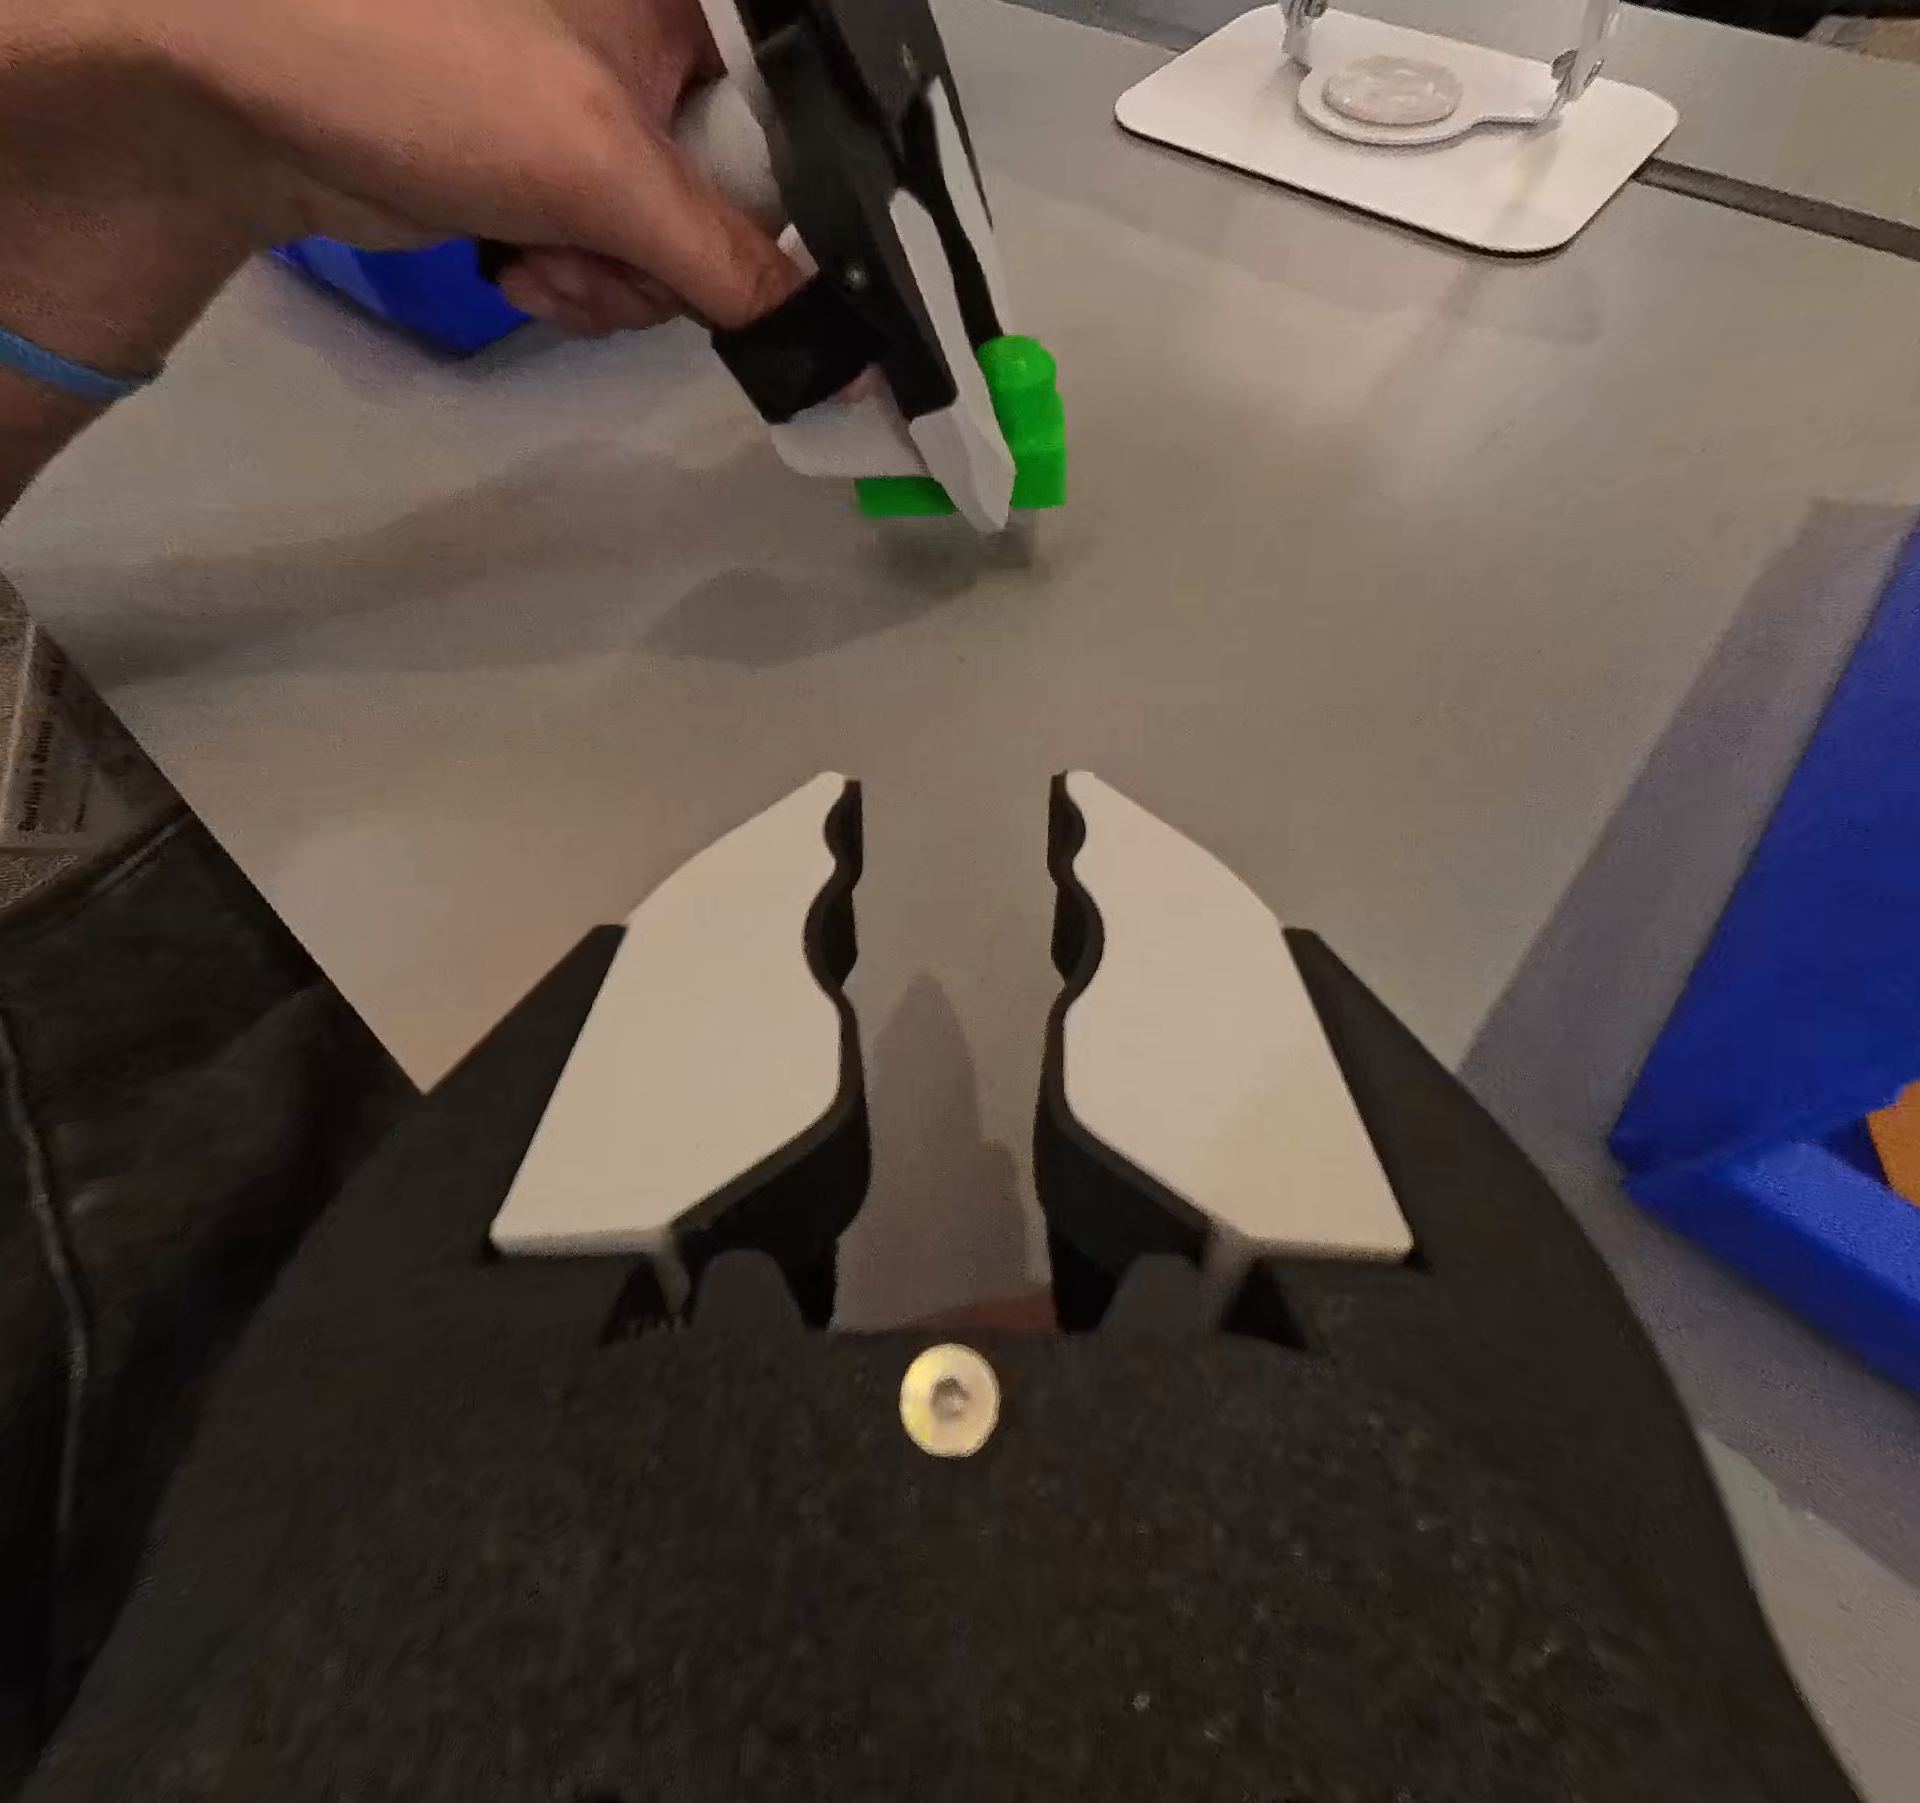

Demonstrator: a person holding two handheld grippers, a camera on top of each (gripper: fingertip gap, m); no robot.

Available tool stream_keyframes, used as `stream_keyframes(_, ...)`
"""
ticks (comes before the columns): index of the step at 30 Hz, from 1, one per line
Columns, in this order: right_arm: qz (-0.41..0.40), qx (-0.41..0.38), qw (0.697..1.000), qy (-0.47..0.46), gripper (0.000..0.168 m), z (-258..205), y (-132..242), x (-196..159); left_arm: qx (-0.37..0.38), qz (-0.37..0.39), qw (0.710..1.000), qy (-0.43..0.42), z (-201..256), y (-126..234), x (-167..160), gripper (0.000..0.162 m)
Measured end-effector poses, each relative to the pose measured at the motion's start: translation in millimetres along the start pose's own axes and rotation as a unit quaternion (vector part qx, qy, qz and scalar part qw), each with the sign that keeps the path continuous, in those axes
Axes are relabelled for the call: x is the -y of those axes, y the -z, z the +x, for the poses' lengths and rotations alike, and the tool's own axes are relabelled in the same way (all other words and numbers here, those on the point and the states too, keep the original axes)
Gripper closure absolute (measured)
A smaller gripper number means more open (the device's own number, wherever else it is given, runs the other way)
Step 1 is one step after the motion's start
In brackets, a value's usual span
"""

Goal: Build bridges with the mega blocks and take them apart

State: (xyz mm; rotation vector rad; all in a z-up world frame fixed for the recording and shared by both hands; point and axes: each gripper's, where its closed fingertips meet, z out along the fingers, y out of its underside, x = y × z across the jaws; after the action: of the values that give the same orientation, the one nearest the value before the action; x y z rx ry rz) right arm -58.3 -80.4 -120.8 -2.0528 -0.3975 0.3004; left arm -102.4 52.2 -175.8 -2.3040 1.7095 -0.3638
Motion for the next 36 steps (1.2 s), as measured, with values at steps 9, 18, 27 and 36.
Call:
stream_keyframes(9, -0.027, -0.010, 0.999, -0.036, 0.129, 8, -10, -13, 0.012, 0.011, 1.000, 0.000, -2, -12, -6, 0.121)
stream_keyframes(18, -0.062, -0.054, 0.996, -0.034, 0.089, 10, -101, 25, -0.015, 0.256, 0.964, 0.064, 21, 95, -82, 0.102)
stream_keyframes(27, -0.134, -0.058, 0.989, -0.033, 0.097, 3, -166, 21, -0.048, 0.351, 0.928, 0.118, 60, 107, -167, 0.110)
stream_keyframes(36, 0.028, -0.174, 0.984, 0.030, 0.097, 60, -23, 123, 0.038, 0.321, 0.944, 0.065, 48, 103, -183, 0.111)
